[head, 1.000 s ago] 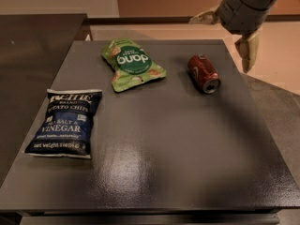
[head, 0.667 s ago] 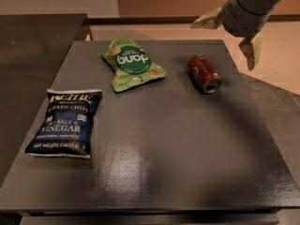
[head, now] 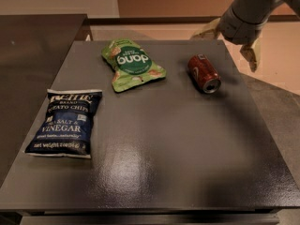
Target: Place coke can upright
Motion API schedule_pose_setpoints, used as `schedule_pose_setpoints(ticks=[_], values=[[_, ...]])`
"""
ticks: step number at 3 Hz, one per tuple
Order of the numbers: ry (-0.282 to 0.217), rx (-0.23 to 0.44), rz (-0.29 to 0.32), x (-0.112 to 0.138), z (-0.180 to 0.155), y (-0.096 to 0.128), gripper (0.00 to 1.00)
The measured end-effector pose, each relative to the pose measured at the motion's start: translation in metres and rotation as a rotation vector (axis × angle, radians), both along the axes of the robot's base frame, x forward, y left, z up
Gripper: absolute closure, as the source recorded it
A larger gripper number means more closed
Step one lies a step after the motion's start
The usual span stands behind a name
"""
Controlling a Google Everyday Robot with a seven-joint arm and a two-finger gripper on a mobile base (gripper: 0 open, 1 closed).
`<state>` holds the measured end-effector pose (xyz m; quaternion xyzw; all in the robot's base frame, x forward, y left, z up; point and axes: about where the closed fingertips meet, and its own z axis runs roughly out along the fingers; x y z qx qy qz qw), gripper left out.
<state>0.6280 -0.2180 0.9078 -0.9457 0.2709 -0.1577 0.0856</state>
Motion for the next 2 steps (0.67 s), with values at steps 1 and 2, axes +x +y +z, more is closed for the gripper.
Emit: schedule_pose_setpoints(ticks=[1, 2], values=[[0.067, -0.032, 0.060, -0.008, -0.019, 0.003, 0.00], [0.128, -0.046, 0.104, -0.018, -0.035, 0.007, 0.00]])
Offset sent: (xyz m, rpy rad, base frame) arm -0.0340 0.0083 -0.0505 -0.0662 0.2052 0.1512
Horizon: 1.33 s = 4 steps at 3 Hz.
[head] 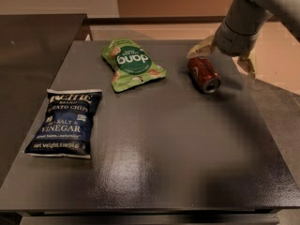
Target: Place coke can upright
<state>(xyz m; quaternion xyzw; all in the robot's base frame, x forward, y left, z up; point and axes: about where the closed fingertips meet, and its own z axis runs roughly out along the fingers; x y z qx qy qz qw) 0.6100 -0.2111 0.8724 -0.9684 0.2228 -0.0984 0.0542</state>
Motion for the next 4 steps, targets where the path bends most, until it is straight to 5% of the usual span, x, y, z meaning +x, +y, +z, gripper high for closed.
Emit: schedule_pose_setpoints(ticks=[2, 4], values=[[0.052, 0.024, 0.064, -0.015, -0.022, 0.018, 0.00], [0.046, 0.024, 0.125, -0.013, -0.025, 0.036, 0.00]])
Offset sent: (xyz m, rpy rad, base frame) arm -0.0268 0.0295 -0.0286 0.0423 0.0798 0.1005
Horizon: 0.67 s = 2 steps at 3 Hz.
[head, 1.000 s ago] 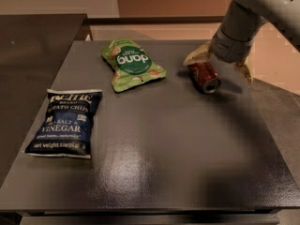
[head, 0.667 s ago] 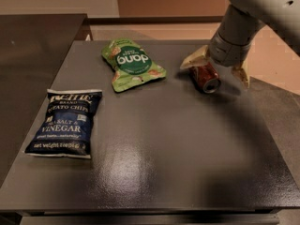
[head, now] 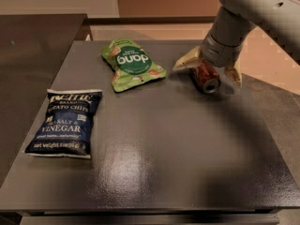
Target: Place coke can upright
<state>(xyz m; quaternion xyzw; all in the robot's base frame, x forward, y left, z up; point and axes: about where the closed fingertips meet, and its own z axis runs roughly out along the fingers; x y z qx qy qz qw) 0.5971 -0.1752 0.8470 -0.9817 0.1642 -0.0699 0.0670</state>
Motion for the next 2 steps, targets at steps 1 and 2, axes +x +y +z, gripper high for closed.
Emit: schedule_pose_setpoints(ticks=[1, 2], values=[[-0.013, -0.016, 0.016, 0.0059, 0.0004, 0.0022, 0.00], [-0.023, -0.034, 0.020, 0.0105, 0.0007, -0.0007, 0.17]])
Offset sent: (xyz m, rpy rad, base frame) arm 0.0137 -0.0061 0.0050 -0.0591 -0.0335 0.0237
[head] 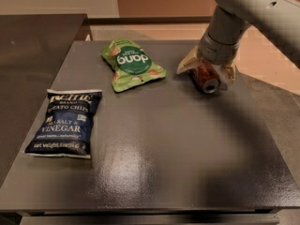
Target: Place coke can upright
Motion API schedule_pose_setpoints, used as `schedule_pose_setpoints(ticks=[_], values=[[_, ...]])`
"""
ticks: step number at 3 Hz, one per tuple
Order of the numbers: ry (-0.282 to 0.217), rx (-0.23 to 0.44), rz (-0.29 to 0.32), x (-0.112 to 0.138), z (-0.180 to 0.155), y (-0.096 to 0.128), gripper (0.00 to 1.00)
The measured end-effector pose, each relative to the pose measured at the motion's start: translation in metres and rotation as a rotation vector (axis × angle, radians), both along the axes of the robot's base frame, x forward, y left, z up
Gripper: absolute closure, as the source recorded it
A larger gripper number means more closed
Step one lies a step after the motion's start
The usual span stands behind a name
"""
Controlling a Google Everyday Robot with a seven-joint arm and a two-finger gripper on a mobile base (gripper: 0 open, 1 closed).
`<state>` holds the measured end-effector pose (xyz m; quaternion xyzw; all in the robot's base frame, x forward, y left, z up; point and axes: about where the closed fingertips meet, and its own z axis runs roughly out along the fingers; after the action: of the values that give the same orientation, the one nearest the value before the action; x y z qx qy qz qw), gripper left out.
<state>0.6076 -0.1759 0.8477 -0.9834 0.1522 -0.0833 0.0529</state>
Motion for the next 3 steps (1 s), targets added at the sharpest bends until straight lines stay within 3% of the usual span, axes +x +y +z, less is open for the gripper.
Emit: schedule_pose_setpoints(ticks=[3], values=[[0.026, -0.001, 0.004, -0.0037, 0.0040, 0.0020, 0.87]])
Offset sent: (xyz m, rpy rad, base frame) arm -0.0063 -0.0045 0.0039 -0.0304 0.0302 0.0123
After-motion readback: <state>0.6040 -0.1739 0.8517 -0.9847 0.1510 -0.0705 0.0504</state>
